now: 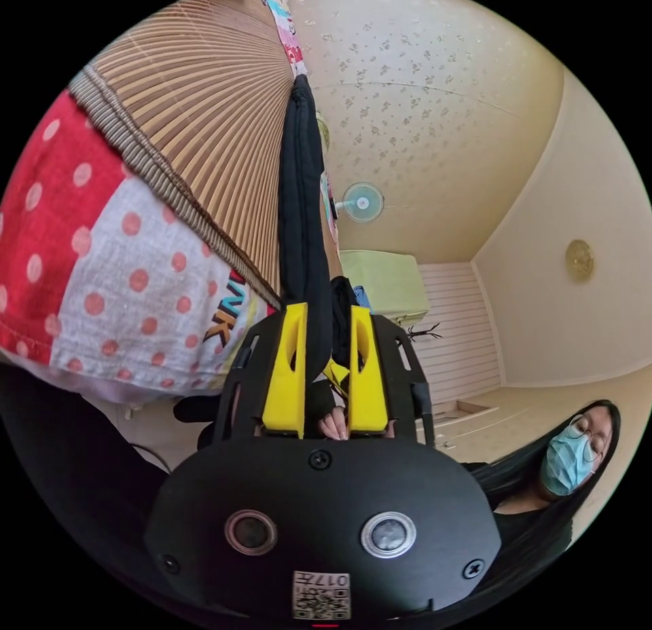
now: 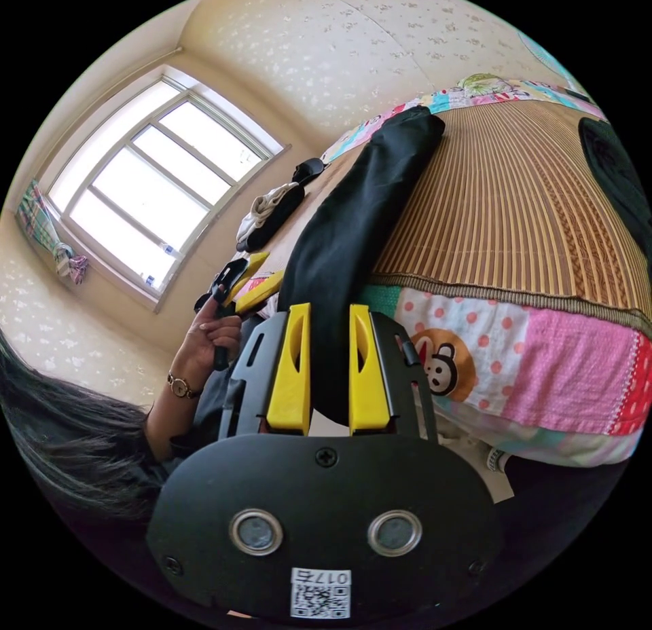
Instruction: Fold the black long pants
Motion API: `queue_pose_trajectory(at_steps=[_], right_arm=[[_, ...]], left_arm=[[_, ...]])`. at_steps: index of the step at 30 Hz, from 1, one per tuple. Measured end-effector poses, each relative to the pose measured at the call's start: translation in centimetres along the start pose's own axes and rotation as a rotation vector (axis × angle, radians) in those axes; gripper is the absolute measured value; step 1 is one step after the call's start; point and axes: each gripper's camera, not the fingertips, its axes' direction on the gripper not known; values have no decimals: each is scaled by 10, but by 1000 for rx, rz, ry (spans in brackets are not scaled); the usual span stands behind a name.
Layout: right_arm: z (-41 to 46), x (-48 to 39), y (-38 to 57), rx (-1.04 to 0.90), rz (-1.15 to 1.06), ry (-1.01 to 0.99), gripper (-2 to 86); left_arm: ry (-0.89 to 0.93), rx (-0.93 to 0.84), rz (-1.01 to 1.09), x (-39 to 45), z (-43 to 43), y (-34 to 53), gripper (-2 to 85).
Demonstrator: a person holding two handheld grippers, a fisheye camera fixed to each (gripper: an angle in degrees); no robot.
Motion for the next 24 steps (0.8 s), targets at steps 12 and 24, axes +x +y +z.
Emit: queue_pose_trajectory(at_steps=[12, 24], right_arm=[[-4, -10, 0, 1, 5, 4, 77], [2, -21, -4, -4, -12, 25, 58]], left_arm=[[-100, -3, 10, -3, 13, 9, 121], [-89, -25, 18, -18, 23, 9, 107]])
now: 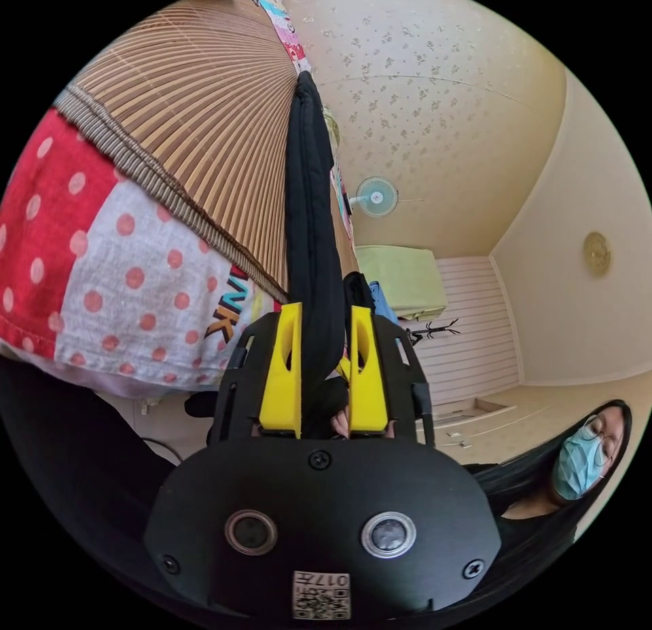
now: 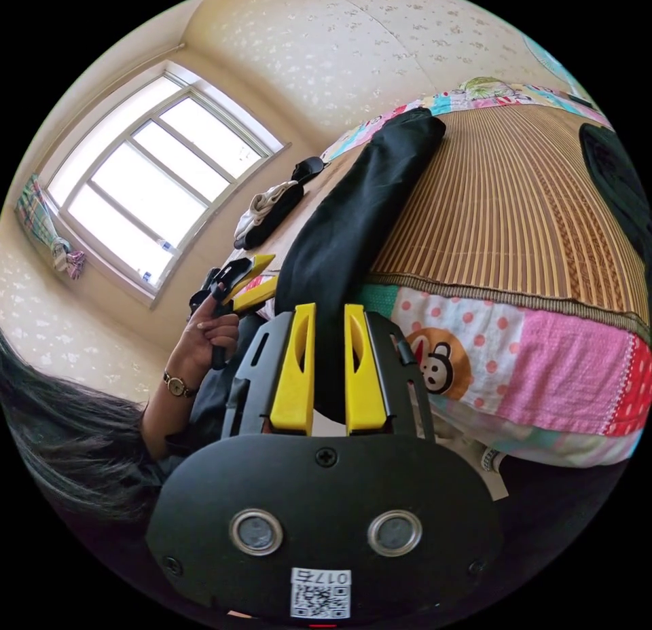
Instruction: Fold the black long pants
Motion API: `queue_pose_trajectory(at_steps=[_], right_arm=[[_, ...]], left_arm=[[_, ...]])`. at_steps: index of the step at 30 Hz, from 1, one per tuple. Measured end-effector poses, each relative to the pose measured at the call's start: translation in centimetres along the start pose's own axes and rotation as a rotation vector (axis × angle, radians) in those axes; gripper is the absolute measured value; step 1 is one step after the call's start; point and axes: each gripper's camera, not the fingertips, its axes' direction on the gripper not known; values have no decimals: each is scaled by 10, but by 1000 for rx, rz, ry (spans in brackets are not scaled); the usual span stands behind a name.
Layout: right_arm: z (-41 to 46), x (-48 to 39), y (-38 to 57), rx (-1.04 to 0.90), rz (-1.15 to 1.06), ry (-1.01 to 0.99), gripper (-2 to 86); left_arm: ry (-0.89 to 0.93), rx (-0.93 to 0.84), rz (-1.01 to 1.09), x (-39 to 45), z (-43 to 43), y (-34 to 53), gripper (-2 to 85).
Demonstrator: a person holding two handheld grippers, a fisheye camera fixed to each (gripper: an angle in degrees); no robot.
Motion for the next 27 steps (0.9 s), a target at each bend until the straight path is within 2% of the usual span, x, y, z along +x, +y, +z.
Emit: queue_pose_trajectory(at_steps=[6, 27], right_arm=[[1, -2, -5, -4, -11, 3, 28], [13, -2, -26, -9, -20, 18, 23]], left_arm=[[24, -4, -11, -14, -1, -2, 79], [23, -5, -27, -39, 7, -12, 49]])
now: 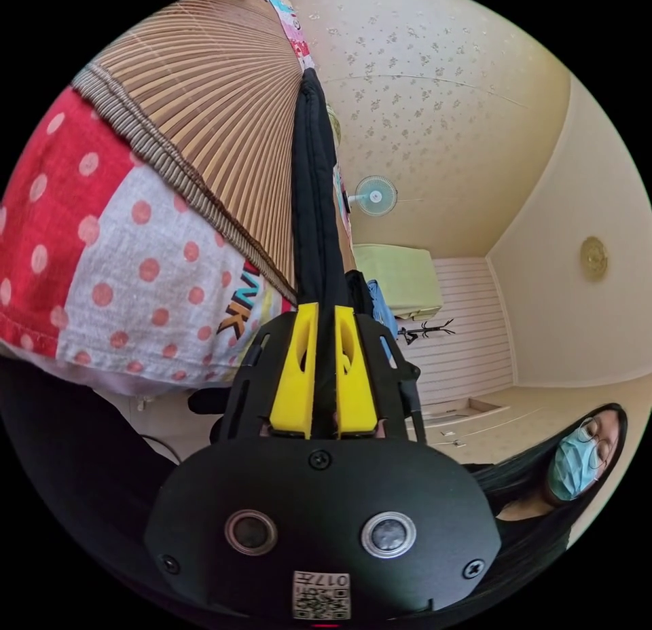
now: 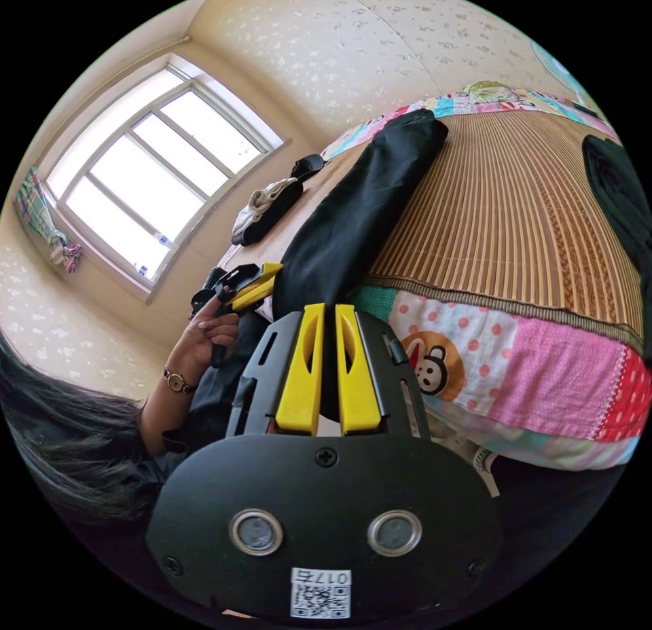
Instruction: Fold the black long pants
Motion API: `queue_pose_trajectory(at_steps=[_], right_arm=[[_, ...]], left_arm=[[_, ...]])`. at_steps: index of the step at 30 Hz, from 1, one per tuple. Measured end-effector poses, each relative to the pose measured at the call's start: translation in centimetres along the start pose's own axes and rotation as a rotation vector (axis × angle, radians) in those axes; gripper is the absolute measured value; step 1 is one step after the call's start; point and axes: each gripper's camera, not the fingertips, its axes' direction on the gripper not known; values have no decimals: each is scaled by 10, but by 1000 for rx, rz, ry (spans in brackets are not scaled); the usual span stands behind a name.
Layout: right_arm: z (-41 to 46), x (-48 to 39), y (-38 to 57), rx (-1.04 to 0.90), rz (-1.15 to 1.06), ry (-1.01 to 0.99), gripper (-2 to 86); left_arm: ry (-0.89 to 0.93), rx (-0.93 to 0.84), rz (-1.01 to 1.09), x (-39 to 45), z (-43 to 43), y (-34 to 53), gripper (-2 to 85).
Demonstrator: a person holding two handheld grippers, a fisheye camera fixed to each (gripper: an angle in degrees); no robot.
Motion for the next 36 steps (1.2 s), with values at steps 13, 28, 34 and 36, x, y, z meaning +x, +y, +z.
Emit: queue_pose_trajectory(at_steps=[13, 28, 34, 36], right_arm=[[4, 12, -17, 0, -7, -6, 22], [0, 29, -39, 6, -59, -36, 26], [-1, 51, -54, -59, -28, -44, 36], [-20, 64, -66, -22, 0, -12, 45]], left_arm=[[5, -3, -3, -18, 15, -3, 42], [-46, -24, 21, -32, 40, 9, 2], [-139, 8, 60, -30, 45, 22, 27], [-185, 87, 123, -15, 32, 23, 61]])
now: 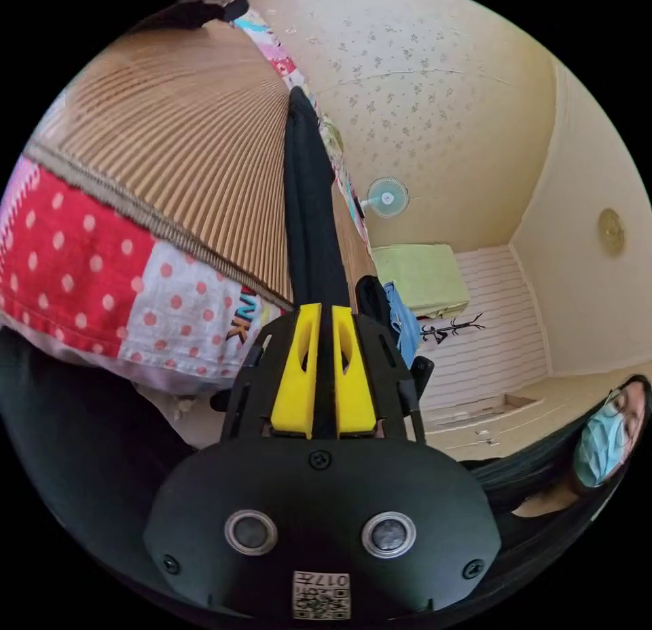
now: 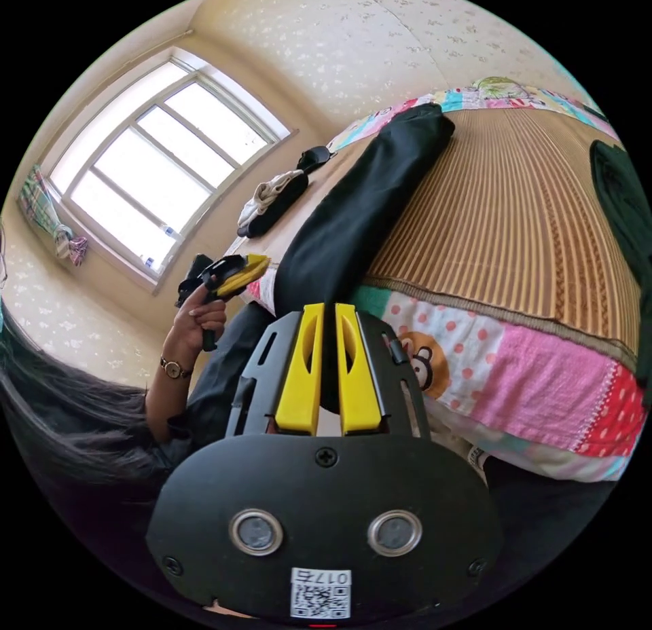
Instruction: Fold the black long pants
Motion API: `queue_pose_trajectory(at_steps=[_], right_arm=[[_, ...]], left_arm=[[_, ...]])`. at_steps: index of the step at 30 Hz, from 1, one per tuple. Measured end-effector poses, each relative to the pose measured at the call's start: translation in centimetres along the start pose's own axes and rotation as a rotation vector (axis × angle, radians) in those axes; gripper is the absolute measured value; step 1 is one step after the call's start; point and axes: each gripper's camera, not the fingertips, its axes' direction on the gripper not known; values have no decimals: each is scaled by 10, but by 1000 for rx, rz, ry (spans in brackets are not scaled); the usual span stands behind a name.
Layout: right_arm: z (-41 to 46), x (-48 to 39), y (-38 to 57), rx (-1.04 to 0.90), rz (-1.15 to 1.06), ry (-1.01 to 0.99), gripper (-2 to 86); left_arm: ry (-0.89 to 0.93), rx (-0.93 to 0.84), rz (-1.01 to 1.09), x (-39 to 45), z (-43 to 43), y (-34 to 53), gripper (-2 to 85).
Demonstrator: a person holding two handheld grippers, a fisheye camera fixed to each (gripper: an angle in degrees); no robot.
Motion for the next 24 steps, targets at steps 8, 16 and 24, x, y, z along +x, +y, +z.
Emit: queue_pose_trajectory(at_steps=[8, 16, 24], right_arm=[[-6, 91, -102, -48, 134, -228, 121], [60, 121, -134, -185, 302, -492, 64], [-104, -19, -146, 29, -174, -488, 10]], left_arm=[[-79, -134, 23, -21, 75, -60, 150], [-24, -194, -67, -58, 116, -18, 72], [264, -72, 395, 89, 29, 51, 51]])
